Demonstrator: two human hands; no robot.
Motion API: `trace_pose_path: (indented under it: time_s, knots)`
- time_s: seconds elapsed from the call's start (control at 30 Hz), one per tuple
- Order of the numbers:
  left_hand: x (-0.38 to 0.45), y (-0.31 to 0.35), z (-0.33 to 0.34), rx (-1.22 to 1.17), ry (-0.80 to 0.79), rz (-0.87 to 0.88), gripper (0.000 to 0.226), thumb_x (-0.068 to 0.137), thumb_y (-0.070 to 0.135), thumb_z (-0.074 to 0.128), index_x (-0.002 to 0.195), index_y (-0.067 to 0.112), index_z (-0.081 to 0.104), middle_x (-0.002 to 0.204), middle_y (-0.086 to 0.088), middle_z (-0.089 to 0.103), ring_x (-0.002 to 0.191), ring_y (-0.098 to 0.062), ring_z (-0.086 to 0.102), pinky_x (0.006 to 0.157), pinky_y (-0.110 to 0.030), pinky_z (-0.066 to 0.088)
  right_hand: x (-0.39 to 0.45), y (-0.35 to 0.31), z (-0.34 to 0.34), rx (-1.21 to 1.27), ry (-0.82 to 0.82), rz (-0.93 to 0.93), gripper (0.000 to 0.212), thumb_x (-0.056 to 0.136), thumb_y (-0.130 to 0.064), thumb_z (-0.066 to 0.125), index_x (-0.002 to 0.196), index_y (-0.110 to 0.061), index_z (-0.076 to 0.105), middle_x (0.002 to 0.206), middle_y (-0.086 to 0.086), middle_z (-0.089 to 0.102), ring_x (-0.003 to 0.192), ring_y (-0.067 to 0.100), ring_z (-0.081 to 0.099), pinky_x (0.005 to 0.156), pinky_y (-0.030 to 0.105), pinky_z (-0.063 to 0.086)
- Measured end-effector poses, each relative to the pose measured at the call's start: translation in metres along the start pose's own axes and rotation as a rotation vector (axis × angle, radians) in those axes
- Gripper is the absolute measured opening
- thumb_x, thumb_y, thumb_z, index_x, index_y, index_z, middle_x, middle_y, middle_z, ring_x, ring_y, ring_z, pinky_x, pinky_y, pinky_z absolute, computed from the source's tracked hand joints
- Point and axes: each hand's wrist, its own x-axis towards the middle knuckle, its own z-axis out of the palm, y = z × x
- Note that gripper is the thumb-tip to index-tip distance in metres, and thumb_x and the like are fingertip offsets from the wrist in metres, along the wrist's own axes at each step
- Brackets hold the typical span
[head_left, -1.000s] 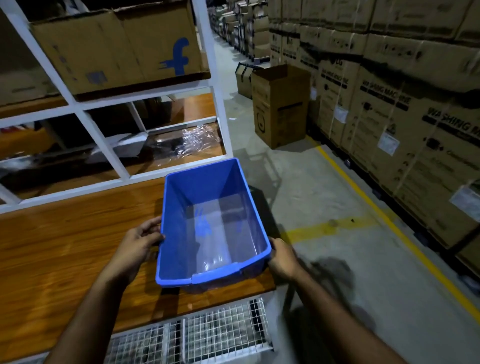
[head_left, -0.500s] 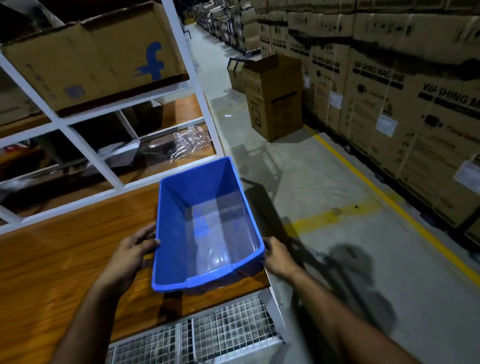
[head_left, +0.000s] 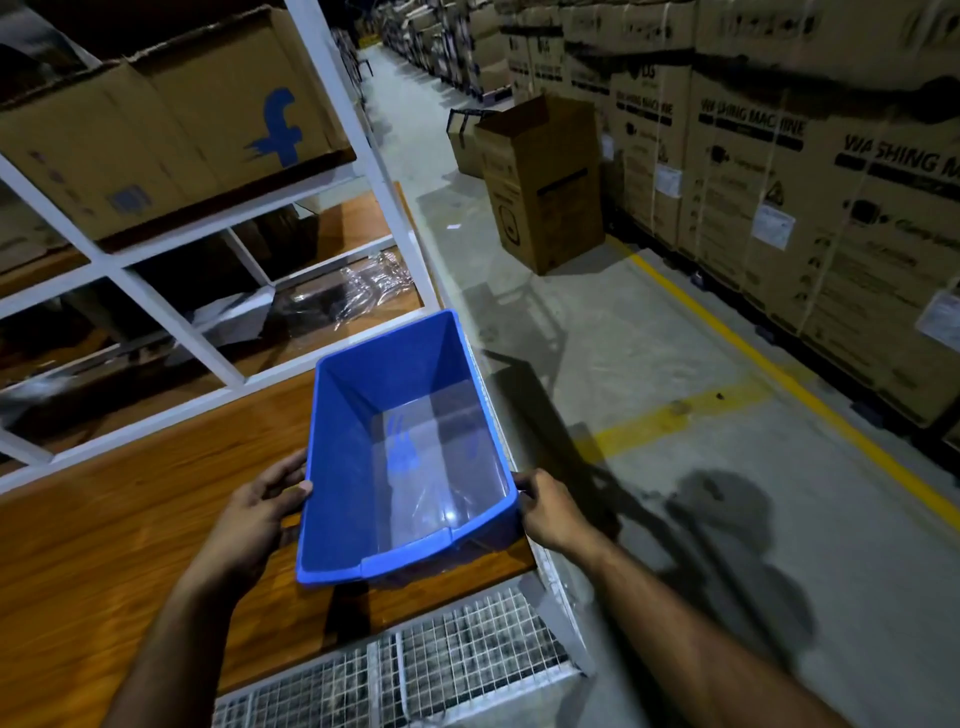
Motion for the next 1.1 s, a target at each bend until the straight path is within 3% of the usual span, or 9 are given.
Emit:
trace_pose_path:
  time_s: [0.07, 0.2, 0.4, 0.6, 0.7, 1.1]
  knots:
    - [-0.002, 0.0, 0.001, 0.002, 0.006, -0.002, 0.044, 0.098, 0.012, 0.051, 0.13, 0.042, 0.055, 0.132, 0.007, 0.062, 0.117, -0.018, 0.06, 0.083, -0.044, 0.056, 0.001, 0.0, -0.001, 0.016, -0.006, 0.026, 0.026, 0.097, -0.006, 0.049, 0.12, -0.009, 0.061, 0.122, 0.007, 0.064, 0.111, 0.019, 0.06, 0.096, 0.033, 0.05]
    - [-0.006, 0.003, 0.004, 0.024, 0.016, -0.007, 0.044, 0.099, 0.013, 0.05, 0.134, 0.04, 0.052, 0.129, 0.007, 0.063, 0.115, -0.015, 0.06, 0.082, -0.043, 0.055, 0.001, 0.0, -0.002, 0.009, -0.03, 0.018, 0.027, 0.097, -0.004, 0.048, 0.12, -0.007, 0.061, 0.11, -0.002, 0.061, 0.103, 0.012, 0.057, 0.084, 0.02, 0.045]
    - [-0.009, 0.004, 0.008, 0.021, 0.028, -0.016, 0.043, 0.1, 0.014, 0.05, 0.136, 0.035, 0.052, 0.122, 0.003, 0.067, 0.111, -0.016, 0.063, 0.075, -0.037, 0.055, -0.001, -0.006, -0.009, -0.012, -0.052, -0.009, 0.03, 0.096, 0.001, 0.046, 0.121, -0.004, 0.062, 0.117, 0.003, 0.064, 0.11, 0.014, 0.057, 0.082, 0.014, 0.039]
    - [-0.011, 0.002, 0.007, 0.0, 0.027, -0.032, 0.041, 0.1, 0.016, 0.05, 0.136, 0.035, 0.054, 0.119, -0.001, 0.07, 0.113, -0.019, 0.065, 0.082, -0.044, 0.057, 0.002, -0.003, -0.01, -0.036, -0.051, -0.028, 0.033, 0.095, 0.004, 0.044, 0.123, -0.002, 0.06, 0.124, 0.013, 0.064, 0.116, 0.024, 0.059, 0.09, 0.023, 0.044]
    - [-0.014, 0.004, 0.008, -0.009, 0.026, -0.036, 0.041, 0.1, 0.015, 0.049, 0.136, 0.034, 0.053, 0.119, -0.001, 0.07, 0.113, -0.019, 0.064, 0.085, -0.048, 0.055, 0.002, -0.004, -0.01, -0.035, -0.063, -0.036, 0.032, 0.095, 0.003, 0.045, 0.123, -0.002, 0.06, 0.124, 0.012, 0.064, 0.118, 0.022, 0.058, 0.089, 0.018, 0.042]
    - [-0.022, 0.011, 0.013, -0.014, 0.036, -0.037, 0.043, 0.1, 0.013, 0.048, 0.139, 0.032, 0.051, 0.12, -0.002, 0.067, 0.108, -0.018, 0.063, 0.077, -0.042, 0.055, -0.002, -0.008, -0.012, -0.027, -0.079, -0.035, 0.033, 0.096, 0.0, 0.046, 0.124, -0.007, 0.061, 0.124, 0.01, 0.066, 0.112, 0.017, 0.06, 0.089, 0.021, 0.047]
